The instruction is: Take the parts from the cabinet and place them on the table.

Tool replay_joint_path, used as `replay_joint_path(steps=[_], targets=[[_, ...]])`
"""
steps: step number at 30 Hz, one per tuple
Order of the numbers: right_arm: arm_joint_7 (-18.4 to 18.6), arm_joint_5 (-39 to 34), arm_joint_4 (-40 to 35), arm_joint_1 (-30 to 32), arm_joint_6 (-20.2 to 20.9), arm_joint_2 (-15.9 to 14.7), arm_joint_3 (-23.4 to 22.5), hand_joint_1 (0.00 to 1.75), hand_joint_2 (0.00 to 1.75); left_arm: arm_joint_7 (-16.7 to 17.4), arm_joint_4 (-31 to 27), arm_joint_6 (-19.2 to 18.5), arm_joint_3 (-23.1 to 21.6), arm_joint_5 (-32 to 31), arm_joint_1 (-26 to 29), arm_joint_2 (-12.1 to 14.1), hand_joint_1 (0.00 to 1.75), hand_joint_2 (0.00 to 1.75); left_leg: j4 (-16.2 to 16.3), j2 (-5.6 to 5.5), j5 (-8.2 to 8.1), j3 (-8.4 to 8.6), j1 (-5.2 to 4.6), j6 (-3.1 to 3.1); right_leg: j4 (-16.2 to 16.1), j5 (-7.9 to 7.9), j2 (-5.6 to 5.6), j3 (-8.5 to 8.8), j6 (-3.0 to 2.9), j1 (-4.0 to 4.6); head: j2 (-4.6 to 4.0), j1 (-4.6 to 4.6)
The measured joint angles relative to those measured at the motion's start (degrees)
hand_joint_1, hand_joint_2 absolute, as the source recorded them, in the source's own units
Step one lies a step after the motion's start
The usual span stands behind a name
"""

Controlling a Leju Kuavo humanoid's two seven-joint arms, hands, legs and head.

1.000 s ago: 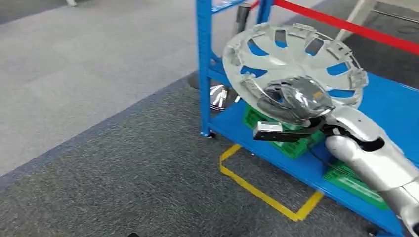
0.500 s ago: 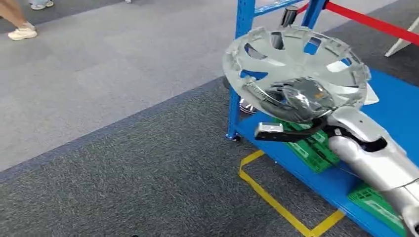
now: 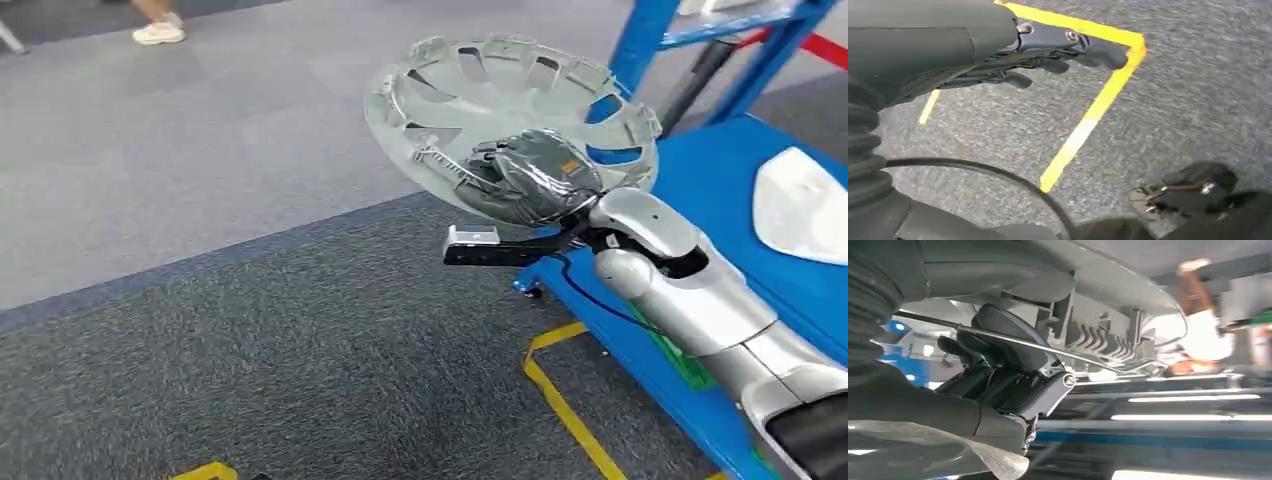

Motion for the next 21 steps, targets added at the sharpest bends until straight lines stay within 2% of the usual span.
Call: replay_joint_path(steps=[1,2,3,4,5,6,7,8,9,11,12,13,14,15,17,18,19,20,21], targets=[[0.0,0.0,0.11,-0.01,0.06,0.0,0.24,1.75,1.75,0.0,0.0,-0.04,0.02,0.0,-0.13,-0.15,0.0,1.75,0.02,-0.96,-0.04,0.01,0.0,0.06,4.44,-1.51,0.43,-2.51,0.09,0.01,0.0,0.09],[0.0,0.0,0.26,-0.03,0.15,0.0,0.5,1.75,1.75,0.0,0.0,-0.04,0.04,0.02,-0.1,-0.17,0.0,1.75,0.13,-1.88,-0.06,0.01,0.0,0.08,7.27,-2.02,0.52,-4.41,0.19,0.06,0.0,0.06],[0.0,0.0,0.33,-0.05,0.2,0.0,0.72,1.75,1.75,0.02,0.0,-0.04,0.04,0.02,-0.02,-0.2,0.0,1.75,0.22,-2.78,-0.11,0.03,0.0,0.12,7.66,-1.13,0.52,-5.16,0.22,0.06,0.0,0.09],[0.0,-0.09,0.33,-0.19,0.26,0.13,1.07,1.75,1.75,0.11,0.0,-0.07,0.04,0.02,0.12,-0.2,0.0,1.75,0.35,-3.59,-0.2,0.05,0.03,0.1,5.92,0.67,0.53,-4.86,0.23,0.02,0.0,0.09],[0.0,-0.09,0.33,-0.41,0.33,0.31,1.18,1.75,1.75,0.13,0.0,-0.07,0.07,0.02,0.22,-0.2,0.0,1.75,0.6,-4.48,-0.34,0.06,0.13,-0.03,2.23,3.44,0.63,-3.46,0.2,-0.05,0.0,0.09],[0.02,-0.11,0.33,-0.7,0.39,0.46,1.2,1.75,1.75,0.15,0.0,-0.09,0.09,0.02,0.24,-0.2,0.0,1.75,0.98,-5.42,-0.56,0.07,0.25,-0.32,-2.73,6.39,1.24,-1.38,0.23,-0.17,0.0,0.09],[0.07,-0.13,0.35,-0.96,0.46,0.57,1.22,1.75,1.75,0.15,0.0,-0.09,0.09,0.0,0.25,-0.22,0.0,1.75,1.41,-6.11,-0.89,-0.05,0.43,-0.66,-6.43,7.43,3.08,0.13,0.27,-0.42,0.0,0.06],[0.02,-0.24,0.44,-1.13,0.52,0.57,1.42,1.75,1.75,0.17,0.0,-0.11,0.09,0.0,0.21,-0.17,0.0,1.75,1.75,-6.7,-0.99,-0.69,0.27,-1.0,-6.76,6.61,5.66,1.31,0.41,-0.7,0.0,0.11],[0.0,-0.24,0.44,-1.27,0.57,0.66,1.66,1.75,1.75,0.26,0.0,-0.11,0.09,-0.02,0.11,-0.17,0.0,1.75,2.29,-7.35,-0.95,-1.38,0.63,-1.19,-7.58,6.2,5.49,1.45,0.1,-0.59,0.02,0.17],[0.0,-0.24,0.44,-1.16,0.68,1.01,2.19,1.75,1.75,0.26,0.0,-0.17,0.09,-0.02,0.4,-0.2,0.0,1.75,1.88,-8.48,-0.52,-1.63,1.07,-1.83,-7.5,6.21,4.31,1.37,-0.18,-0.1,0.0,0.11],[0.0,-0.24,0.44,-1.22,0.74,1.09,2.23,1.75,1.75,0.26,0.0,-0.17,0.09,-0.02,0.62,-0.2,0.0,1.75,1.92,-9.25,-0.5,-1.68,1.0,-2.08,-7.79,6.28,3.58,1.59,-0.51,-0.35,0.0,0.09],[0.02,-0.26,0.44,-1.29,0.74,1.2,2.27,1.75,1.75,0.26,0.0,-0.15,0.09,-0.02,0.83,-0.07,0.0,1.75,2.34,-7.02,-1.02,-1.73,0.7,-2.34,-8.16,6.39,2.87,1.96,-1.03,-0.49,0.02,0.11],[0.18,-0.44,0.41,-1.32,0.74,1.38,2.27,1.75,1.75,0.26,0.0,-0.02,0.09,-0.04,0.85,-0.31,0.0,1.75,3.88,-3.52,-2.02,-2.3,0.34,-2.77,-8.31,6.31,2.22,2.28,-1.25,-0.43,0.0,-0.66],[0.17,-0.74,0.31,-1.35,0.77,1.33,2.27,1.75,1.75,0.24,0.0,0.0,0.09,-0.04,0.64,-0.33,0.0,1.75,7.14,-1.68,-3.71,-3.83,0.54,-3.14,-8.31,6.15,1.5,2.49,-1.54,-0.24,0.0,-0.75],[0.35,-1.03,-0.02,-1.03,0.74,0.85,2.27,1.75,1.75,0.26,0.0,0.02,0.09,-0.13,0.36,-0.33,0.0,1.75,15.7,-0.46,-7.09,-7.88,0.93,-3.41,-8.31,5.82,-0.2,2.84,-1.83,0.04,0.0,-0.81],[0.35,-1.25,-0.26,-0.85,0.74,0.44,2.27,1.75,1.75,0.35,0.0,0.02,0.09,-0.18,0.4,-0.37,0.0,1.75,18.05,-0.39,-7.53,-9.07,0.96,-3.43,-8.3,5.67,-0.95,2.94,-1.86,0.08,0.0,-0.79],[0.35,-1.48,-0.63,-0.7,0.74,-0.11,2.27,1.75,1.75,0.52,0.0,0.02,0.09,-0.24,0.51,-0.46,0.0,1.75,17.9,-0.38,-6.74,-9.07,0.97,-3.35,-8.3,5.54,-1.64,3.1,-1.84,0.12,0.0,-0.85],[0.37,-1.77,-1.13,-0.55,0.7,-0.78,2.17,1.75,1.75,0.7,0.0,0.04,0.07,-0.24,0.67,-0.5,0.0,1.75,15.29,-0.35,-4.65,-7.89,0.95,-3.13,-8.3,5.34,-2.36,3.31,-1.83,0.19,0.0,-0.79],[0.37,-1.88,-1.62,-0.37,0.66,-1.42,1.97,1.75,1.75,0.88,0.0,0.04,0.02,-0.26,0.78,-0.5,0.0,1.75,11.09,-0.11,-2.19,-5.84,0.88,-2.83,-8.3,5.14,-2.99,3.62,-1.81,0.29,0.0,-0.81]])
